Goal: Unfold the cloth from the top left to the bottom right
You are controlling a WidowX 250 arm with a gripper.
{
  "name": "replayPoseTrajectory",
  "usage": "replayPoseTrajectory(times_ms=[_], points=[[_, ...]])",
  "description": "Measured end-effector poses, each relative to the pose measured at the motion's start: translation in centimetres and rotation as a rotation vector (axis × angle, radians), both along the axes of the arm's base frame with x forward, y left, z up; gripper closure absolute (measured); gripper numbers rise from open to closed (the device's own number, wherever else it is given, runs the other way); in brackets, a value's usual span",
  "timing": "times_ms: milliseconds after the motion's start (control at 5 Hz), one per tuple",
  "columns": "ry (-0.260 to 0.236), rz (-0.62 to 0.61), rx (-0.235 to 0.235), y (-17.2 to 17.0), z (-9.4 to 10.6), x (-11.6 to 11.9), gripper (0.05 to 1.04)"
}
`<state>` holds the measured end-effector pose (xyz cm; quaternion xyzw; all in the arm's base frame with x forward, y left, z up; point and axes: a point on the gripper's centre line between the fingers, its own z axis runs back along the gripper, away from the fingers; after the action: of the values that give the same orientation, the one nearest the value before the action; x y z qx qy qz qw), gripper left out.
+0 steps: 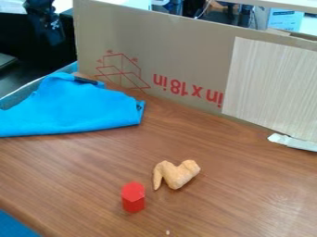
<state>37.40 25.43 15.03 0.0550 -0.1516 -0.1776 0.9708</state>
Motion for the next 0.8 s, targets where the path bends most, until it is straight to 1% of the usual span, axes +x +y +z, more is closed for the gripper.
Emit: replayPoseTrajectory(times_ms=[200,400,600,800], points=[[0.033,0.005,-0.027,0.0,-2.0,0.1,0.082],[0.046,0.012,-0.018,0.1,-3.1,0.5,0.083],[0.048,0.017,-0.04,-0.3,-4.3,1.1,0.083],[0.023,0.025,-0.04,-0.3,-4.2,2.0,0.082]])
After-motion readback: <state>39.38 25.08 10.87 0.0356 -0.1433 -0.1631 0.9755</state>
